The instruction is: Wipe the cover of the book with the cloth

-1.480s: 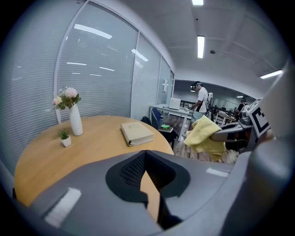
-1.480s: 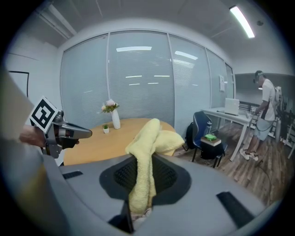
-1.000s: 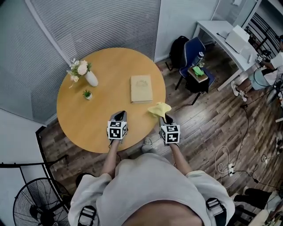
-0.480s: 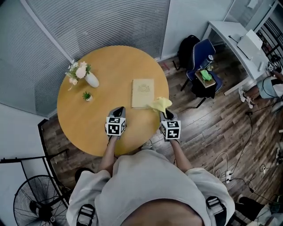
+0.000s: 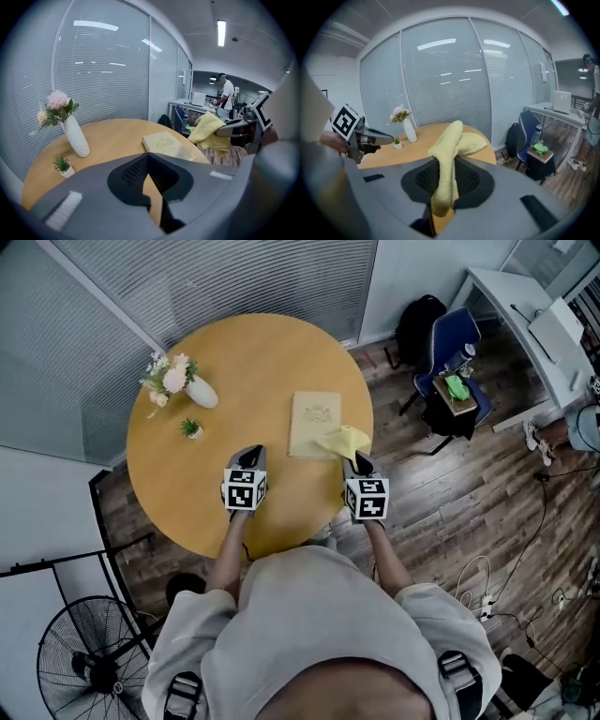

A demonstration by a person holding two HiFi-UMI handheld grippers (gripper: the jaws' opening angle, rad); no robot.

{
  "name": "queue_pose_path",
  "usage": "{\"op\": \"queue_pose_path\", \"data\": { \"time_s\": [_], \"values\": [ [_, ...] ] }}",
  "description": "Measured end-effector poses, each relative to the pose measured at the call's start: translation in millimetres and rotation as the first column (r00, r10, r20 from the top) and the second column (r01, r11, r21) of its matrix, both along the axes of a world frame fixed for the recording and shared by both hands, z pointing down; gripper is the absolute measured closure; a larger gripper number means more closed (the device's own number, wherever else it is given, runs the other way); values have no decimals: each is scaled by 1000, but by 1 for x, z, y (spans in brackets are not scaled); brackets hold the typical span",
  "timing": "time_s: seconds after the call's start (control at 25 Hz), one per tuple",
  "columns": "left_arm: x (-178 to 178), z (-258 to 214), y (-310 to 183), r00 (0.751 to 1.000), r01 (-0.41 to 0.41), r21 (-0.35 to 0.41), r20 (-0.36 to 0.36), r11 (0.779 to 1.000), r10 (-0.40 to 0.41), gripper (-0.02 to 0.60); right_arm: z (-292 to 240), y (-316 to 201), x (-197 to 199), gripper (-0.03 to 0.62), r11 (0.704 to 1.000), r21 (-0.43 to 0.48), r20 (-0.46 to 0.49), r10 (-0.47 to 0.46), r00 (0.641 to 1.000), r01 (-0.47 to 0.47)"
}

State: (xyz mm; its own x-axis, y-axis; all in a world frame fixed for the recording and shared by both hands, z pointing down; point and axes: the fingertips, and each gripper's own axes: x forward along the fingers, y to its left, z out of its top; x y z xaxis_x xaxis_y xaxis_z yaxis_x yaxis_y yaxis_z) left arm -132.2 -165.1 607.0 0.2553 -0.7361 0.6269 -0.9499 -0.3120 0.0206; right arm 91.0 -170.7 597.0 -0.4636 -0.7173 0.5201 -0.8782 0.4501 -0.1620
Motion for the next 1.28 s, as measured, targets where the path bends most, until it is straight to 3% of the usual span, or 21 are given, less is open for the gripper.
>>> {"op": "queue_pose_path", "data": {
  "time_s": [0.68, 1.28],
  "values": [
    [-24, 25, -26, 995, -44, -16, -91, 999, 42, 572, 6, -30, -50, 526, 999, -29, -46, 40, 998, -41],
    [-28, 51, -34, 991, -50, -72, -128, 996, 41, 572, 14, -73, -88, 526, 999, -46, -55, -8, 998, 5]
  ]
}}
